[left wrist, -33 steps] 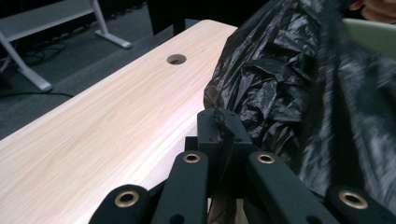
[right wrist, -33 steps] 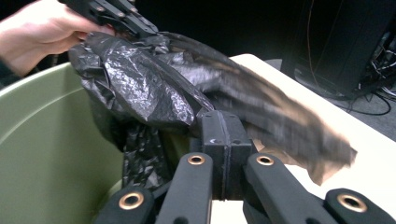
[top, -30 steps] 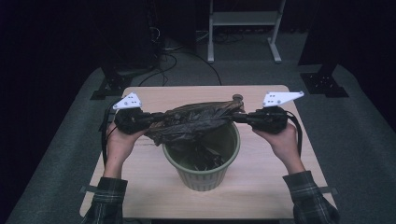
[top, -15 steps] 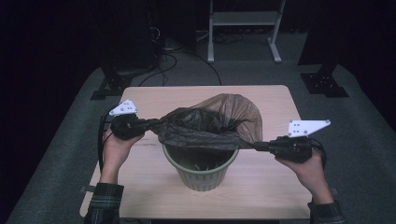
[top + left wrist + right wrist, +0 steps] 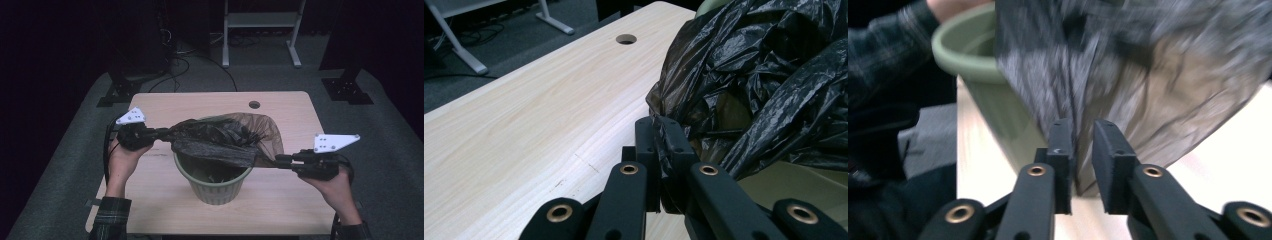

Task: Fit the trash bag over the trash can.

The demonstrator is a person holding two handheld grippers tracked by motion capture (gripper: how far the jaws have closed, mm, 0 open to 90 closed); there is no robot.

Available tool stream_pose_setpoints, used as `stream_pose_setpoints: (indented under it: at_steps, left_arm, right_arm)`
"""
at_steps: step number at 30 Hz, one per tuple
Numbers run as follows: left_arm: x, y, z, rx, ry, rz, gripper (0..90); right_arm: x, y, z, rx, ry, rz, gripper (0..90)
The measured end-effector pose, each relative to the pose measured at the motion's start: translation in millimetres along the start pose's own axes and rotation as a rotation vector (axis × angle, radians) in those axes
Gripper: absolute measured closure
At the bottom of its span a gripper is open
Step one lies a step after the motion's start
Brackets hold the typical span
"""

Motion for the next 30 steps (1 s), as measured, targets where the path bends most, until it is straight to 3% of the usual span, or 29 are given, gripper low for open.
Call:
stream_pose_setpoints:
  at_steps: [6,13,16,21,24,25,26,27,29,30]
  left_arm:
    - [-0.8,0.7,-0.5,0.006,-0.009,-0.012,83.8]
    - [-3.2,0.9,-2.1,0.002,-0.013,-0.019,88.9]
    - [-4.4,0.0,-0.9,0.000,-0.001,-0.011,89.4]
    - [-6.1,-0.3,0.2,0.001,-0.002,-0.004,89.5]
    - [-6.0,0.5,1.1,0.002,-0.001,-0.012,89.5]
    - [-6.0,0.5,1.4,0.003,-0.001,-0.013,89.5]
    - [-5.9,0.4,1.9,0.005,0.002,-0.016,89.5]
    - [-5.7,0.1,2.3,0.007,0.003,-0.020,89.5]
    - [-5.3,0.4,3.1,0.006,0.016,-0.023,89.6]
    - [-5.5,0.8,3.8,0.003,0.016,-0.024,89.6]
  right_arm:
    - [-34.8,-3.9,-15.6,0.052,-0.075,-0.036,72.7]
    - [-68.2,-15.9,-9.2,0.110,-0.098,-0.059,70.4]
    - [-79.9,-27.2,-0.8,0.136,-0.095,-0.048,68.0]
    - [-91.9,-56.6,20.7,0.200,-0.071,-0.008,54.2]
    - [-90.5,-71.6,34.1,0.203,-0.038,0.046,47.7]
    - [-88.0,-74.2,38.7,0.187,-0.017,0.063,48.9]
    - [-84.7,-76.0,42.8,0.171,0.010,0.076,58.3]
    - [-81.0,-75.7,46.1,0.150,0.022,0.074,76.1]
    - [-76.9,-74.0,48.8,0.139,0.031,0.062,88.5]
    - [-74.9,-73.7,50.4,0.140,0.039,0.058,90.0]
Point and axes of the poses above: each handheld gripper's, and its own axes: z roughly forward along the jaws, x roughly out of its underside, y roughly to its left, the point moved 6 cm from there along z, roughly forward along the jaws, and after that the axes turned 5 degrees about x, right-handed, at the moved point
